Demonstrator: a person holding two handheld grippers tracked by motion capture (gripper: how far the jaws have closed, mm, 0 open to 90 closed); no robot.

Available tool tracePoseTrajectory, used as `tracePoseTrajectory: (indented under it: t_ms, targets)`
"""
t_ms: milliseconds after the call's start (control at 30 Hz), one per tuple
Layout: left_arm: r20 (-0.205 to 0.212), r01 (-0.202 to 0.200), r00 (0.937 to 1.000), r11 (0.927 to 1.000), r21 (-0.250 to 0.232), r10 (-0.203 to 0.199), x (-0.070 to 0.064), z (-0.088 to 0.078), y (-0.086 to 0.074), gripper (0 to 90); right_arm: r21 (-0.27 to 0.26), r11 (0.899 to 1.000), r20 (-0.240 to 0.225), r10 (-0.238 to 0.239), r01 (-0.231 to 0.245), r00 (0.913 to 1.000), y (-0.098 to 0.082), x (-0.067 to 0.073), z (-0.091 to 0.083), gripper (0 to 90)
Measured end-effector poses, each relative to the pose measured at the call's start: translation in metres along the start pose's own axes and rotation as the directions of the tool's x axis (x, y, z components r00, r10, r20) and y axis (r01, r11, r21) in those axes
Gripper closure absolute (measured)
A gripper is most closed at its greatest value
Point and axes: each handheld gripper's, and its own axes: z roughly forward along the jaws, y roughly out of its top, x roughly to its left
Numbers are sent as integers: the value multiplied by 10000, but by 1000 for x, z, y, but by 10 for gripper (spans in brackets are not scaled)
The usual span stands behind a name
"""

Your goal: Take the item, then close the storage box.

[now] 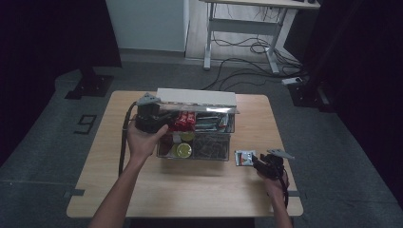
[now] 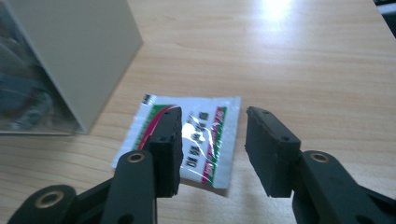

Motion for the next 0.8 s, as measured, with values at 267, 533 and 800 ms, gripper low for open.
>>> tracePoseTrajectory:
  t_ms: [267, 533, 800]
  targets:
    - [5, -7, 10000, 10000, -28, 7, -1, -2, 0, 900, -311, 9995, -260, 35, -43, 9997, 1, 1, -4, 544]
    - [17, 29, 10000, 10000, -87, -29, 0, -4, -2, 900, -401, 9992, -273, 64, -75, 9996, 1, 0, -7, 545]
    - [81, 71, 9999, 9999, -126, -70, -1, -7, -7, 900, -449, 9989, -356, 119, -134, 9993, 2, 1, -10, 545]
